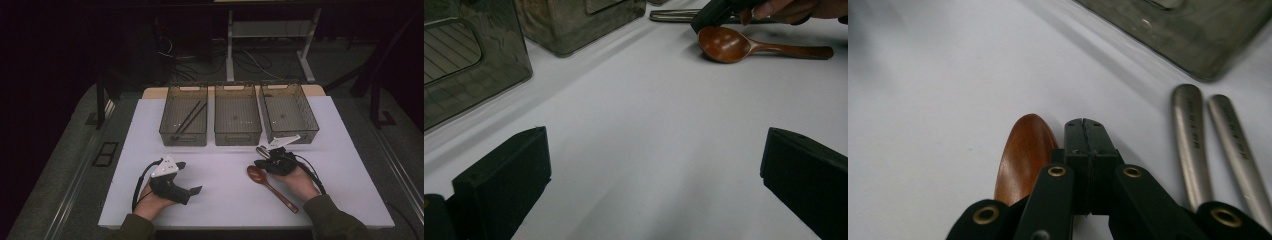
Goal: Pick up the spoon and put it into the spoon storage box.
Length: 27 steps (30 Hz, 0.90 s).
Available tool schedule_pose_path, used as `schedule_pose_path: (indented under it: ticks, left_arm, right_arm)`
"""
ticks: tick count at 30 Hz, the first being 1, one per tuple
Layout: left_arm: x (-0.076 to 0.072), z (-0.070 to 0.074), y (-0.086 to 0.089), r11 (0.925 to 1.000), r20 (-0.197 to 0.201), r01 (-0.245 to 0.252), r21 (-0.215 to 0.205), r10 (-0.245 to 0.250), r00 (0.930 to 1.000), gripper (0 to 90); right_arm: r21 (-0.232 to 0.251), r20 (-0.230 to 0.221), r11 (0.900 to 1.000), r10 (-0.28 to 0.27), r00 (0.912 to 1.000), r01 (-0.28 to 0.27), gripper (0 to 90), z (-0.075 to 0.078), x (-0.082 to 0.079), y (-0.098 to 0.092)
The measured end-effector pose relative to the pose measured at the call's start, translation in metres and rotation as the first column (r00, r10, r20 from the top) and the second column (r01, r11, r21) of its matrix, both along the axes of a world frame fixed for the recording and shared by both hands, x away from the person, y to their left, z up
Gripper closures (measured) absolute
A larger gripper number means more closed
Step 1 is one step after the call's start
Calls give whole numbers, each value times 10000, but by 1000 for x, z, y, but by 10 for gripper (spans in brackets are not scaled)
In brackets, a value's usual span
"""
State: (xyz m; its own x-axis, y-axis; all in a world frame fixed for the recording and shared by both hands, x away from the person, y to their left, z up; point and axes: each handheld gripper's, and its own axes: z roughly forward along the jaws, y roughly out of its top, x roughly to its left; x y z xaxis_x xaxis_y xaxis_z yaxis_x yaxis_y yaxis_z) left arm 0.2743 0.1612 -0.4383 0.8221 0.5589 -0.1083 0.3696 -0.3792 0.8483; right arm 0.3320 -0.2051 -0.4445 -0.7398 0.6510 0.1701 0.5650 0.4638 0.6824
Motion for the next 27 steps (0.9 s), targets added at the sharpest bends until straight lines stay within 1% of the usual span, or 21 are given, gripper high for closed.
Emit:
schedule_pose_path:
  ticks: [4,5,9,14,17,19,20,22,25,27]
  left_arm:
    - [0,0,0,10000,-7,-1,0,1,10000,0]
    - [0,0,0,10000,-7,-2,-3,2,10000,0]
    - [0,-1,0,10000,-52,7,18,-7,10000,0]
    - [0,-1,0,10000,-61,38,50,-38,10000,0]
    - [0,-1,0,10000,-74,42,54,-41,10000,0]
    - [0,-1,-1,10000,-81,58,60,-58,10000,0]
    - [0,-1,-1,10000,-85,65,57,-65,9999,0]
    - [0,-1,-1,10000,-90,78,55,-78,9999,0]
    - [0,-1,-1,9999,-92,92,59,-91,9999,0]
    - [0,-1,-1,9999,-91,96,62,-95,9999,0]
  right_arm:
    - [119,76,9993,341,9994,-341,887,1,-3,5]
    - [173,18,9992,350,9994,-351,887,2,-3,5]
    - [227,26,9983,542,9985,-543,887,2,-5,9]
    - [65,96,9987,513,9986,-513,883,1,-5,10]
    - [14,125,9994,354,9993,-354,875,1,-4,7]
    - [87,136,9998,179,9997,-181,858,2,-2,3]
    - [95,171,9999,88,9998,-90,848,3,-2,1]
    - [266,221,9996,-98,9997,92,829,6,-1,-5]
    - [594,148,9979,-271,9995,262,741,11,-1,-14]
    - [817,36,9964,-232,9997,228,653,13,-3,-19]
